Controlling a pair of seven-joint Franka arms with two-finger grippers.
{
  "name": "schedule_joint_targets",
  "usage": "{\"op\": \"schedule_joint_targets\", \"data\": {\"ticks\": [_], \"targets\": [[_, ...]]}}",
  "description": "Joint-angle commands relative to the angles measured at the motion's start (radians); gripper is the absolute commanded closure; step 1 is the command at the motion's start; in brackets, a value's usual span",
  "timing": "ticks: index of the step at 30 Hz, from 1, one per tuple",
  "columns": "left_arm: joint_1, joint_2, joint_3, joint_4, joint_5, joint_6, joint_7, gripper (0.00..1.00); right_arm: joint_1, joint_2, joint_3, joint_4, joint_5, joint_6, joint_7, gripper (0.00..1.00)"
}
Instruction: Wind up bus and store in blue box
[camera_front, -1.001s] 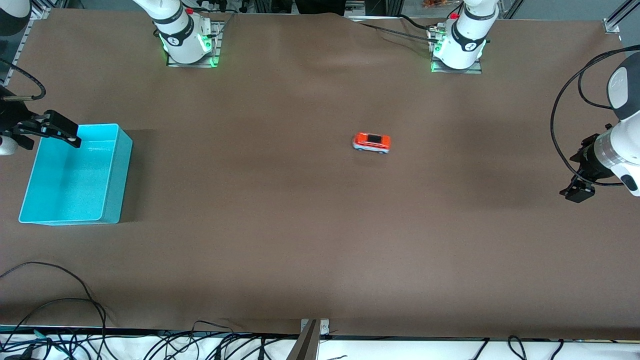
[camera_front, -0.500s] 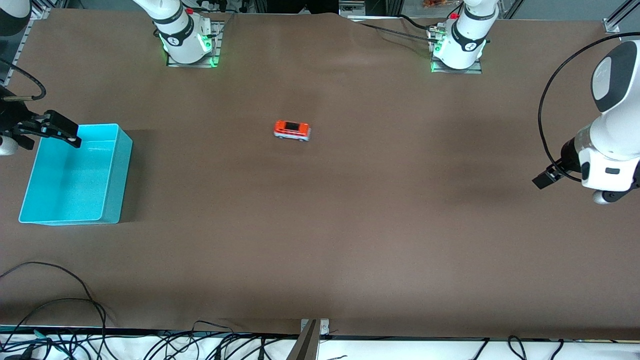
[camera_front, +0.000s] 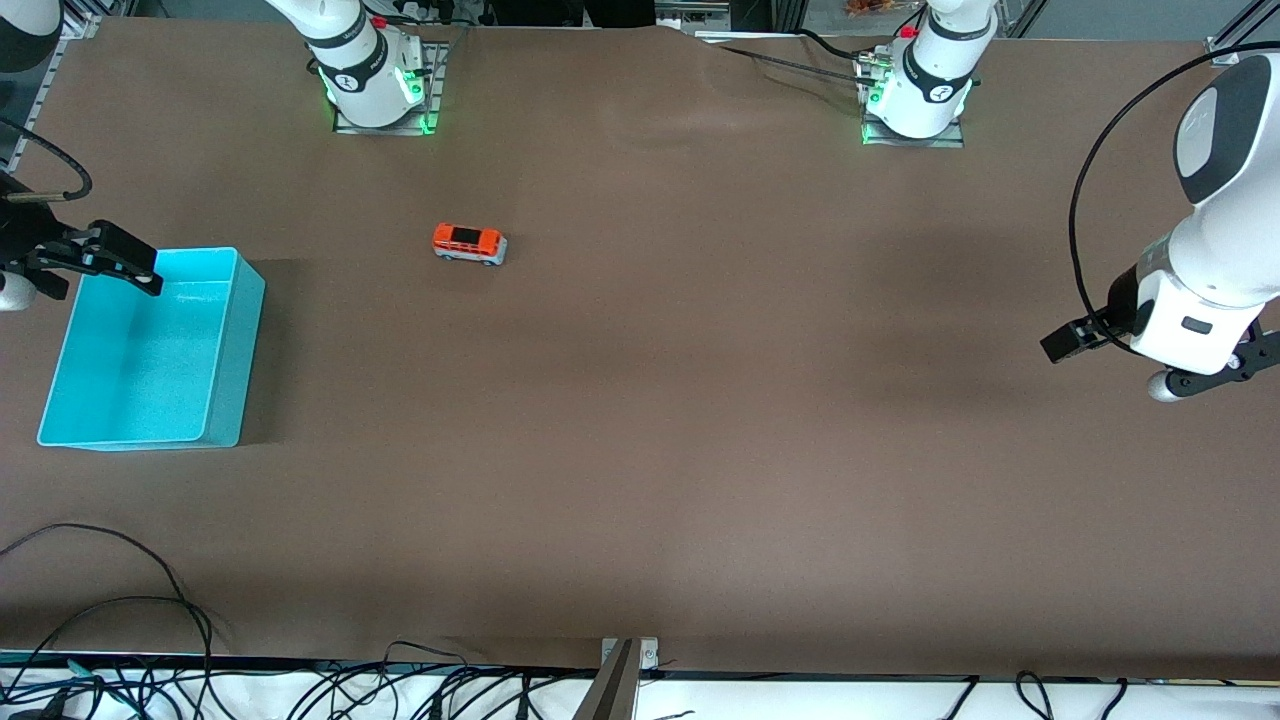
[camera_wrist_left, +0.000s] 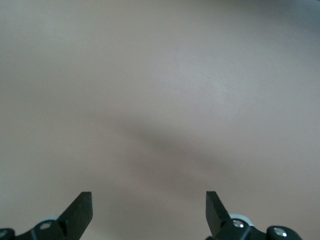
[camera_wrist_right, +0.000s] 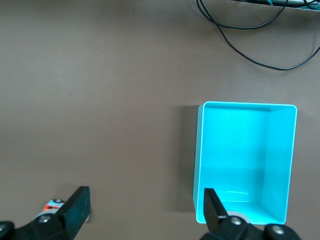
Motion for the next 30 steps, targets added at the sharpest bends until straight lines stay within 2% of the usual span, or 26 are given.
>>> {"op": "schedule_joint_targets", "data": {"ticks": [1, 7, 25, 30], "targets": [[0.010, -0.007, -0.004, 0.012, -0.068, -0.024, 0.138, 0.00, 0.004, -0.003, 0.000, 0.006, -0.007, -0.012, 0.006, 0.00], [0.016, -0.023, -0.001, 0.011, -0.083, -0.037, 0.247, 0.00, 0.004, -0.001, 0.000, 0.006, -0.007, -0.012, 0.006, 0.00], [0.016, -0.030, -0.001, 0.011, -0.119, -0.042, 0.244, 0.00, 0.001, -0.004, -0.002, 0.008, -0.007, -0.012, 0.005, 0.00], [0.019, -0.049, 0.005, 0.011, -0.165, -0.050, 0.250, 0.00, 0.001, -0.004, -0.002, 0.009, -0.007, -0.012, 0.005, 0.00]]}}
